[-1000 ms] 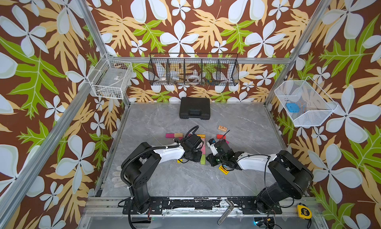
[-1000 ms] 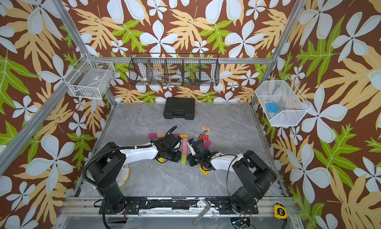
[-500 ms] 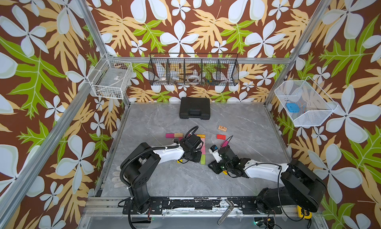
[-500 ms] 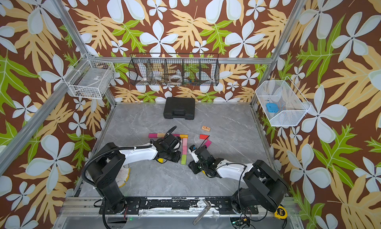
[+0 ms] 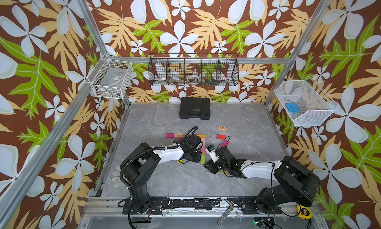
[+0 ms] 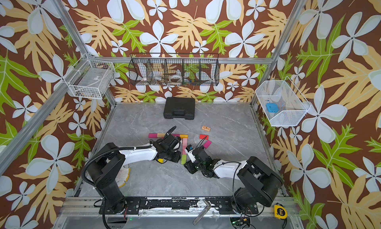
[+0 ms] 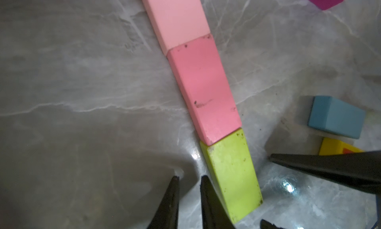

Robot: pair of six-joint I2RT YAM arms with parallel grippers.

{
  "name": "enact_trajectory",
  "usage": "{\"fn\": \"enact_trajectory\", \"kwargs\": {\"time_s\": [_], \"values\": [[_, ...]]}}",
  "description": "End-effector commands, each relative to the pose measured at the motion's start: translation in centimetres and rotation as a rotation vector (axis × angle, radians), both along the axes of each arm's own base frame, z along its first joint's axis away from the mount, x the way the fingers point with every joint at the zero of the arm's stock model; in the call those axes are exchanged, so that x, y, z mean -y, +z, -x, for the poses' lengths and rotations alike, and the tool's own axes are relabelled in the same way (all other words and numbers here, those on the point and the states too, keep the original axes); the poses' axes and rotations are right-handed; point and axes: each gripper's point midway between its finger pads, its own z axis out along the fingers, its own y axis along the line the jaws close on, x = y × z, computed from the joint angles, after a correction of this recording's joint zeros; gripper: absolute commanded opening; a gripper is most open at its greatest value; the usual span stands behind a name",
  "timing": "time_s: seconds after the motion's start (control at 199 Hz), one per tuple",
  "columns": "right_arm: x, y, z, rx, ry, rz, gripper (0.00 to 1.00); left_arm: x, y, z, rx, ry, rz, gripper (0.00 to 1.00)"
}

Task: Assemble the number 7 with building blocks
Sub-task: Adjust the building block at the center of the board.

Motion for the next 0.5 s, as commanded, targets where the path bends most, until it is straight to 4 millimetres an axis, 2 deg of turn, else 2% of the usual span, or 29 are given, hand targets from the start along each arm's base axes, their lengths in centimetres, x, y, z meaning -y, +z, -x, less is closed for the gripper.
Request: {"fn": "enact_trajectory", "kwargs": {"time_s": [0.0,0.191,0.497], "values": [[0.5,-0.9,0.6,-0.037,0.000,0.032,0.49,-0.5,-0.4,0.5,-0.019,-0.002,-0.023,0.22],[0.3,-1.4,0.7,-0.025,0.016,0.094,0.50,-0.5,-0.5,0.5,-0.019,-0.003,-0.023,0.22],[1.5,-2.1,0.4,-0.010,-0.032,0.159,0.49,-0.7,-0.5,0.5,-0.018,0.000,-0.027,0.22]]}}
